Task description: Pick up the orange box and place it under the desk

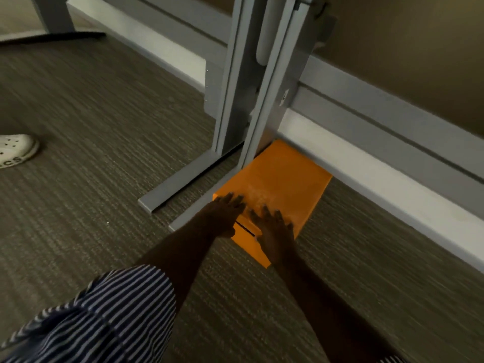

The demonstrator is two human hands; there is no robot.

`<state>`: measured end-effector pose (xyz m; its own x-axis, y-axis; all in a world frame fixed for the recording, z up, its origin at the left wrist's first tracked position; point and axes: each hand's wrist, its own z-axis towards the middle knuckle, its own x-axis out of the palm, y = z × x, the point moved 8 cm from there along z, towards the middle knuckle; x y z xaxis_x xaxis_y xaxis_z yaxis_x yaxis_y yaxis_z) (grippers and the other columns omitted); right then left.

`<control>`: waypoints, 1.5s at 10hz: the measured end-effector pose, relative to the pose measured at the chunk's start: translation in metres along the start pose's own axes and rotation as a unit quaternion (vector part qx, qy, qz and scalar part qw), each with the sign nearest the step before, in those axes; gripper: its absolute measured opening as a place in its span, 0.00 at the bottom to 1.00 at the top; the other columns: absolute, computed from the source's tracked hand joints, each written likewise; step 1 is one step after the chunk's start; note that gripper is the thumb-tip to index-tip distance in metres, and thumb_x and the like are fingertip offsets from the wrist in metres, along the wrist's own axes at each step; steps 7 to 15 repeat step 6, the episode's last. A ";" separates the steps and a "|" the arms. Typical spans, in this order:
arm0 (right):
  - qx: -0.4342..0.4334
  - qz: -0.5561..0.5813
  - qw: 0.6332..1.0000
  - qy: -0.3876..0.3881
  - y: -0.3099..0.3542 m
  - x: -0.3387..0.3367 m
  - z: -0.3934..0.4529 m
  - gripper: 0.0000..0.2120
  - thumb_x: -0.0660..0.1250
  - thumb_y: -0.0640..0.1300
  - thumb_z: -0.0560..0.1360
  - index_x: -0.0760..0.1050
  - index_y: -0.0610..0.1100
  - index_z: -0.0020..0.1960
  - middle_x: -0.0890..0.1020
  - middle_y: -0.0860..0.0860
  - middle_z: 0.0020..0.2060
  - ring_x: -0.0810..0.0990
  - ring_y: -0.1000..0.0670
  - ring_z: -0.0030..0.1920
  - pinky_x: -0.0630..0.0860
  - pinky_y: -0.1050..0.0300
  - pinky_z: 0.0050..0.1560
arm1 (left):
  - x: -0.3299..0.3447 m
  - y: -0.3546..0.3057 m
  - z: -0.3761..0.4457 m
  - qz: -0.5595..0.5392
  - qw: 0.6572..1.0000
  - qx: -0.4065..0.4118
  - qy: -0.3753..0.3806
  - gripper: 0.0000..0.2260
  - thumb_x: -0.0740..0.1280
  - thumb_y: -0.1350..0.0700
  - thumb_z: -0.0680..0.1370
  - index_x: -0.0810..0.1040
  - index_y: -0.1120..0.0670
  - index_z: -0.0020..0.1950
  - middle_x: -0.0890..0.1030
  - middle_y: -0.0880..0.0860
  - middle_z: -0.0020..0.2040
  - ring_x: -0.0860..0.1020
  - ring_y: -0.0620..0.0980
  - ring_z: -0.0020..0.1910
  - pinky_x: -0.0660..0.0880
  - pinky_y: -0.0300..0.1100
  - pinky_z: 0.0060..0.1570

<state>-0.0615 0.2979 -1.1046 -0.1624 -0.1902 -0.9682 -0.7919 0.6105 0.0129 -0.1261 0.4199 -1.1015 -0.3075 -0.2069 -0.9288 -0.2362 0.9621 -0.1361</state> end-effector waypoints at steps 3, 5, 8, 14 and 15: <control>-0.009 0.091 0.995 0.047 -0.005 -0.021 0.005 0.38 0.66 0.59 0.78 0.53 0.49 0.81 0.53 0.46 0.82 0.53 0.41 0.80 0.57 0.38 0.77 | -0.008 -0.008 -0.010 -0.017 1.000 -0.021 -0.004 0.38 0.66 0.51 0.79 0.47 0.56 0.82 0.46 0.59 0.83 0.46 0.59 0.82 0.48 0.61 0.80; -0.037 0.054 0.998 0.014 0.015 -0.031 -0.010 0.39 0.62 0.61 0.79 0.52 0.43 0.81 0.55 0.44 0.81 0.54 0.43 0.80 0.53 0.44 0.79 | -0.013 -0.001 -0.043 -0.045 0.998 -0.009 -0.039 0.36 0.63 0.49 0.81 0.46 0.58 0.82 0.45 0.59 0.83 0.45 0.58 0.83 0.46 0.58 0.80; -0.046 0.115 0.990 -0.063 0.031 -0.052 -0.013 0.38 0.61 0.60 0.80 0.51 0.42 0.81 0.58 0.44 0.81 0.55 0.45 0.80 0.48 0.44 0.80 | -0.028 0.007 -0.056 -0.069 0.995 -0.019 -0.075 0.35 0.61 0.47 0.82 0.47 0.57 0.82 0.45 0.58 0.83 0.45 0.57 0.83 0.46 0.56 0.80; -0.046 0.115 0.990 -0.063 0.031 -0.052 -0.013 0.38 0.61 0.60 0.80 0.51 0.42 0.81 0.58 0.44 0.81 0.55 0.45 0.80 0.48 0.44 0.80 | -0.028 0.007 -0.056 -0.069 0.995 -0.019 -0.075 0.35 0.61 0.47 0.82 0.47 0.57 0.82 0.45 0.58 0.83 0.45 0.57 0.83 0.46 0.56 0.80; -0.046 0.115 0.990 -0.063 0.031 -0.052 -0.013 0.38 0.61 0.60 0.80 0.51 0.42 0.81 0.58 0.44 0.81 0.55 0.45 0.80 0.48 0.44 0.80 | -0.028 0.007 -0.056 -0.069 0.995 -0.019 -0.075 0.35 0.61 0.47 0.82 0.47 0.57 0.82 0.45 0.58 0.83 0.45 0.57 0.83 0.46 0.56 0.80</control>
